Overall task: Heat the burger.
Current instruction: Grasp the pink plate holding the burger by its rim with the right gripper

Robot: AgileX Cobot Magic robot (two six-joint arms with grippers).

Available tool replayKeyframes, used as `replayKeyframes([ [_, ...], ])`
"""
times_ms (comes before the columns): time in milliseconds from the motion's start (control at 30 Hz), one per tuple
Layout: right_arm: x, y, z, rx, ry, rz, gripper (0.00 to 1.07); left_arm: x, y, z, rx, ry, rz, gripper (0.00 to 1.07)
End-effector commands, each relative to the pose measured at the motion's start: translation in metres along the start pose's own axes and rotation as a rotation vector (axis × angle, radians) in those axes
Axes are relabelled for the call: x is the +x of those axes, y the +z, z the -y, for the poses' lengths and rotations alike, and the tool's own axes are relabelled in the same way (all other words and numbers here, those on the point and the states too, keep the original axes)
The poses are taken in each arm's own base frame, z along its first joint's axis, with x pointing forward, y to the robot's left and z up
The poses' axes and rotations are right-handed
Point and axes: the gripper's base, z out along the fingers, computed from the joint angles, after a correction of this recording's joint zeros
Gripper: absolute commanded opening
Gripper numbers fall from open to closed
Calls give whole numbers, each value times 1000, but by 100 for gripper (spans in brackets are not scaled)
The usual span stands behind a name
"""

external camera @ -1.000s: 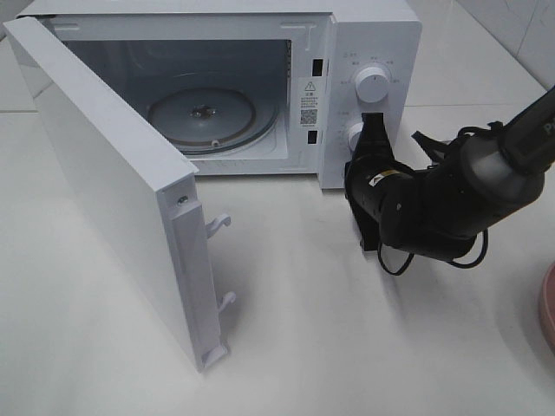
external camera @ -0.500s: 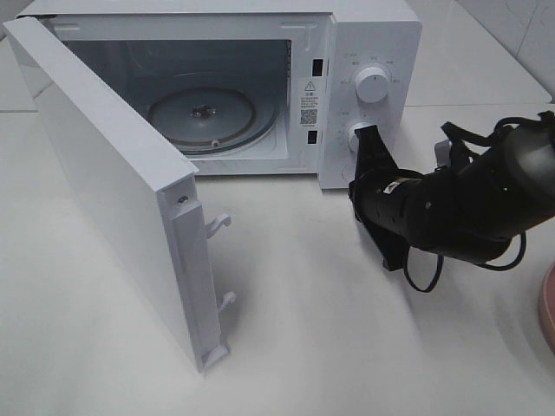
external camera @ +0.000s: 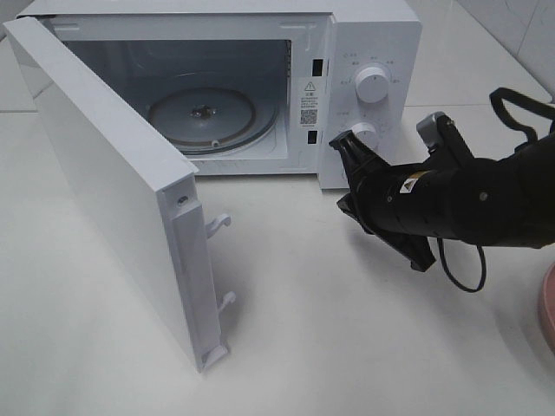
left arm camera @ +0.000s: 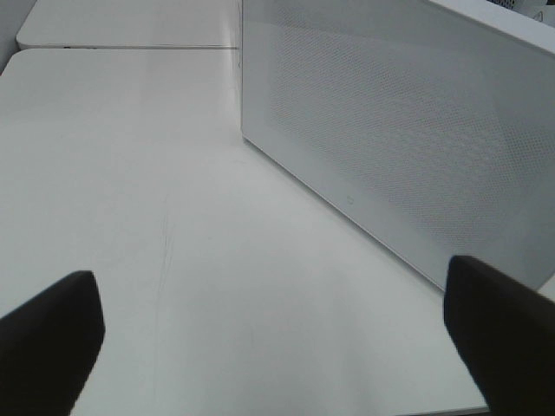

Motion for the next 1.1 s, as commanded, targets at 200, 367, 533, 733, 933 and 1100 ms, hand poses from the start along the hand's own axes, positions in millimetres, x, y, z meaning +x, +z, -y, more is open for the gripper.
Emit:
replayKeyframes([
  [200,-19,-29,6,126,-339,-138,0,0,-1,0,4,1,13,100],
  [367,-27,-43,9,191,-448,-173,0,0,-1,0,4,1,13,100],
  [533,-36,-64,1,313,-690,-308,1,0,-1,0,4,1,13,100],
  [733,-39,-72,-4,366,-833,-413,2,0,-1,0,4,1,13,100],
  [933,-42,-82,-3,385,-1015,-521,3,0,-1,0,4,1,13,100],
  [1100,-56,-93,2,411,-1011,-529,5,0,-1,0,4,1,13,100],
])
